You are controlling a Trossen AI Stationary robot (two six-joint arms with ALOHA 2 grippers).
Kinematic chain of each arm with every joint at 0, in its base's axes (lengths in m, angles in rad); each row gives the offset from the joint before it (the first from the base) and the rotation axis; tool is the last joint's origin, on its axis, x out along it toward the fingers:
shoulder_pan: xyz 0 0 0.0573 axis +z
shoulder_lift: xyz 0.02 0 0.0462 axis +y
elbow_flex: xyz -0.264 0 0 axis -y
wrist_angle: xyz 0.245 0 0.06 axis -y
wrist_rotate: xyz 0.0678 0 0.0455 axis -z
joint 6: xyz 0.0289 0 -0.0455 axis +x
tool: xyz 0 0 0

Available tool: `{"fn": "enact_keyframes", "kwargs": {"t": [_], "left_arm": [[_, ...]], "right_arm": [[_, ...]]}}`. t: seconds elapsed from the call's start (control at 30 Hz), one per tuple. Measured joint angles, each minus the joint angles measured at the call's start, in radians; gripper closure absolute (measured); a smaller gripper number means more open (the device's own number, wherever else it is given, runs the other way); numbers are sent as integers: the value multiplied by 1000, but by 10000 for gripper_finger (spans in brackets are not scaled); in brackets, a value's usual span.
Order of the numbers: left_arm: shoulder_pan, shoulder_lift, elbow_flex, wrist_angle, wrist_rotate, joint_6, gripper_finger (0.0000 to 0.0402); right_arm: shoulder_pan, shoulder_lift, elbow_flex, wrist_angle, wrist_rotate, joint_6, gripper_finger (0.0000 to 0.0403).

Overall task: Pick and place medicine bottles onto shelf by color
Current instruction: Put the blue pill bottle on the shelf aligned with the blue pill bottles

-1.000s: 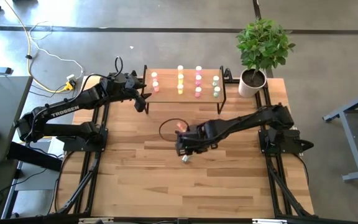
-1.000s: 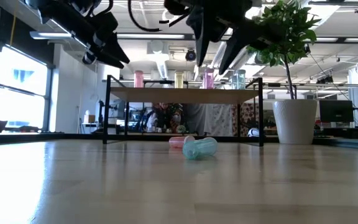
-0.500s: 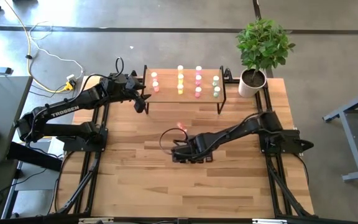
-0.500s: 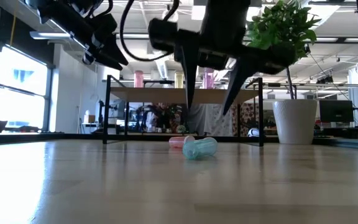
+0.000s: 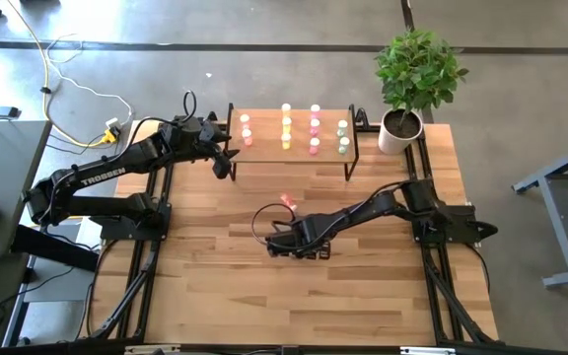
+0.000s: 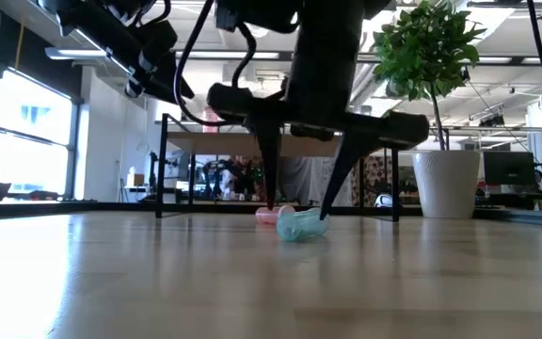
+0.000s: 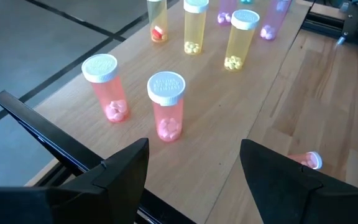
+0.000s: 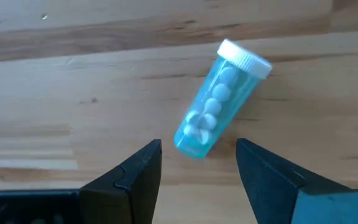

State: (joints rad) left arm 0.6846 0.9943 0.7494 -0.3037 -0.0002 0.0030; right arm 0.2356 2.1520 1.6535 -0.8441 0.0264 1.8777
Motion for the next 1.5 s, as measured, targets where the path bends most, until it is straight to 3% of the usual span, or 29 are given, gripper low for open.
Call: {"fn": "enact_keyframes", "kwargs": {"t": [0.4,0.87,1.33,1.5], "left_arm": [[-12,0,0,-7,-9,1,158],[-12,0,0,-7,-12,2,158],[-12,0,0,-22,23,17,158],[-12,0,0,-22,70,16,158]], "right_arm": [[-6,36,0,-8,-1,-1,210],[-6,36,0,-39,-11,-49,296],[-6,24,0,51,-21,-248,322],[-6,-20,0,58,47,-332,323]]}}
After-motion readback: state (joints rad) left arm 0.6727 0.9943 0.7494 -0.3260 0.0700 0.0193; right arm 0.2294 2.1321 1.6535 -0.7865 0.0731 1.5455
